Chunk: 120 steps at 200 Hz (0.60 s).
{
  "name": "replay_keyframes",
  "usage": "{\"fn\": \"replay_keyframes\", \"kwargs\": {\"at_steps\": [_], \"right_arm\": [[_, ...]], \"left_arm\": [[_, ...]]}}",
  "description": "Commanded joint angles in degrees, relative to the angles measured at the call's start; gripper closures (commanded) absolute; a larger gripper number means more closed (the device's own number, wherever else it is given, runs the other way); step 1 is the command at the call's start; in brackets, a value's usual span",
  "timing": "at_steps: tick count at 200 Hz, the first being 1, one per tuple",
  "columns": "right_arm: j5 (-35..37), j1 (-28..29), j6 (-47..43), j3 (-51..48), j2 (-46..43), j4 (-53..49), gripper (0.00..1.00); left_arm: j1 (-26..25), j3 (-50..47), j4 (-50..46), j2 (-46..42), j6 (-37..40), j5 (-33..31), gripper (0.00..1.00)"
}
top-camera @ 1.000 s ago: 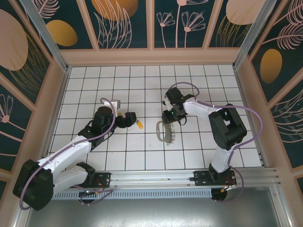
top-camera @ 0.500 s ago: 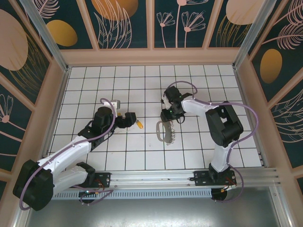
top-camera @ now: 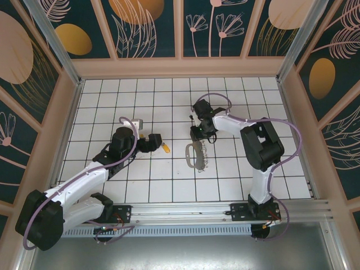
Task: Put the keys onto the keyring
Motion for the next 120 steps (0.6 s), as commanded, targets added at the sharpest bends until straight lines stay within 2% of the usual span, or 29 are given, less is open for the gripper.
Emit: {"fn": "replay_keyframes", "kwargs": {"at_steps": [1,38,120], "right_arm": [[3.17,0.53,-0.07,1.69,1.48,-2.01,0.69],[5.75,1.31,-0.34,2.28,1.84,-3.41,0.70],[5.94,2.40,-0.01,1.31,0.08,-4.14,0.77]], "left_arm": [[-0.29,0.21,1.83,0.33,1.63,-0.68,0.05],[-0.30,0.39,1.87,0.73,1.74,-0.76,0.05],[-0.26,0.27,1.39,0.16,1.80,-0.79,0.05]]}}
